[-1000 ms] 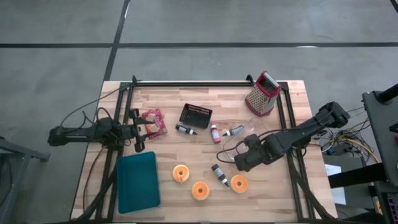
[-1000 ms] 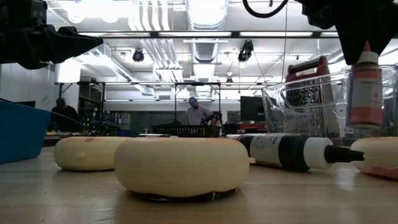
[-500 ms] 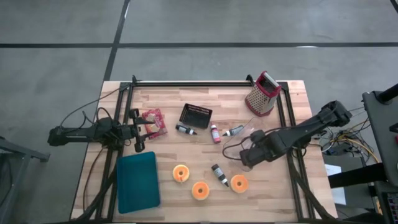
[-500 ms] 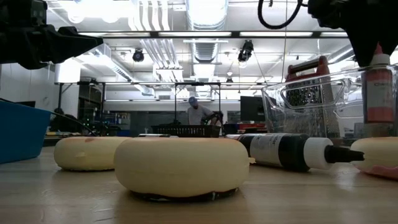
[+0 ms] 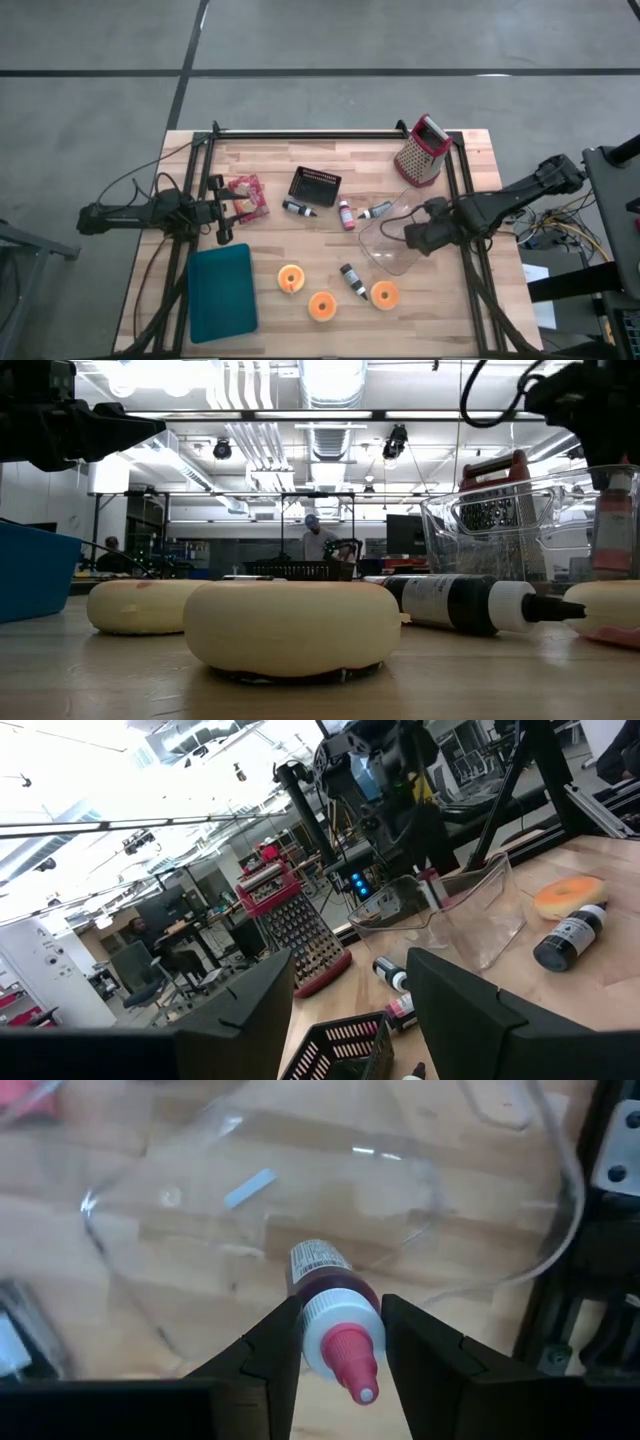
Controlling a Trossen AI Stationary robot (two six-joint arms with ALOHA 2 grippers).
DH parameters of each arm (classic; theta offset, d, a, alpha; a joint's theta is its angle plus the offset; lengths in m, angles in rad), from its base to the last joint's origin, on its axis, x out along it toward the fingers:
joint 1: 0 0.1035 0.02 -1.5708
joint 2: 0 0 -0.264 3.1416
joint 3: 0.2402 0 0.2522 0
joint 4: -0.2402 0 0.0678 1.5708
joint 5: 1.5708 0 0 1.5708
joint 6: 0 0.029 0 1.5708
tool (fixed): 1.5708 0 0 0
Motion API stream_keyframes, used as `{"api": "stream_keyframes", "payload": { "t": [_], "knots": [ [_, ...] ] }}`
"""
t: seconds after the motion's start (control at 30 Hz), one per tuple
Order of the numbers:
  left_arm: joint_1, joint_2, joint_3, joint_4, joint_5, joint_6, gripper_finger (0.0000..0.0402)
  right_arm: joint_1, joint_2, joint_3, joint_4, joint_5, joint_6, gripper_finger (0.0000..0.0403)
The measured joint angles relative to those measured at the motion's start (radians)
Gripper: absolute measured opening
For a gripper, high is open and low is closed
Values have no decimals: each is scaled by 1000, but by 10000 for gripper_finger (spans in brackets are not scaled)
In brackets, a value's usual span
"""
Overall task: Pick & Place Food Item
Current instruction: Put the bottom pink food coloring bottle into the transparent bin
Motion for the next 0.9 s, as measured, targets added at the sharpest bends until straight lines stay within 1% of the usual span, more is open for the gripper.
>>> {"api": "stream_keyframes", "payload": {
  "t": [0.13, 0.3, 0.37, 0.53, 0.73, 0.9],
  "knots": [
    [0, 0, 0, 0, 0, 0, 200, -44, -59, -37, -3, 1, 1, 126],
    [0, 0, 0, 0, 0, 0, 200, -111, -81, -56, -3, -2, -35, 125],
    [0, 0, 0, 0, 0, 0, 200, -137, -73, -63, -4, -10, -50, 127],
    [0, 1, 0, 0, 0, 0, 200, -187, -22, -69, -6, -74, -82, 124],
    [0, 1, 0, 0, 0, 0, 200, -210, 25, -55, -42, -76, -85, 128],
    [0, 1, 0, 0, 0, 0, 200, -216, 18, -50, -61, -65, -55, 128]
  ]
}}
